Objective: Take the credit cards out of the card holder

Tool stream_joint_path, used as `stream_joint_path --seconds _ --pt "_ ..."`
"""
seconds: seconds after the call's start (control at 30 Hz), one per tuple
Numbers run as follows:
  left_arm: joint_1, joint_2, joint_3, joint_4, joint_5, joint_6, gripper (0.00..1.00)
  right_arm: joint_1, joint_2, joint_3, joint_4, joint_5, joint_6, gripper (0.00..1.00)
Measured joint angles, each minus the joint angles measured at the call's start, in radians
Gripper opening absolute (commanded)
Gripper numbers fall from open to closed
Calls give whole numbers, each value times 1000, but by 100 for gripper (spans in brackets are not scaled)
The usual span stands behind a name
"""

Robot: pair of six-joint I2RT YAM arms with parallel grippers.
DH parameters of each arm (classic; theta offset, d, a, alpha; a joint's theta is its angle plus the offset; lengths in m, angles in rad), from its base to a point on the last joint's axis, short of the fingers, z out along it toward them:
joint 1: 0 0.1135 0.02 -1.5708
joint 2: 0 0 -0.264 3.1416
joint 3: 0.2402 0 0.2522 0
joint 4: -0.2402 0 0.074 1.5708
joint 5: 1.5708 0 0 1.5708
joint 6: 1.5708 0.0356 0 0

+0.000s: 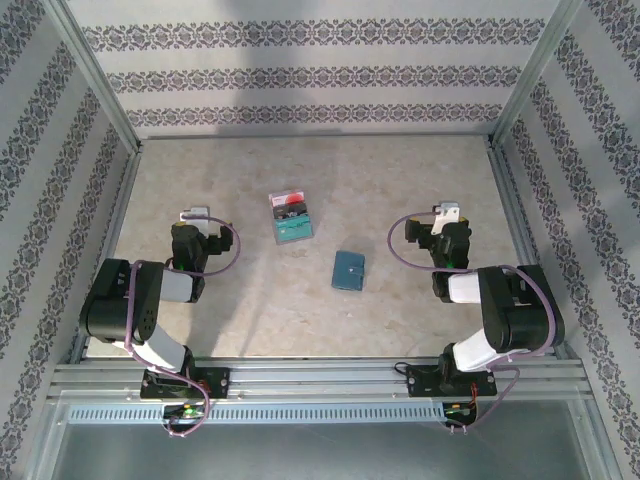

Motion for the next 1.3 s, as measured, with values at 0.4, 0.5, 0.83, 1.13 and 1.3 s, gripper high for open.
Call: stream_joint_path --seconds 0.4,0.5,0.83,1.13,1.3 --pt "0 0 0 0 0 0 99 0 0 0 0 0 0 98" --pt "0 0 0 0 0 0 99 0 0 0 0 0 0 98" --pt "0 0 0 0 0 0 99 0 0 0 0 0 0 98" --pt "0 0 0 0 0 0 99 0 0 0 0 1 0 98" --pt "0 0 -8 14 -5 0 99 0 0 0 -4 4 1 98"
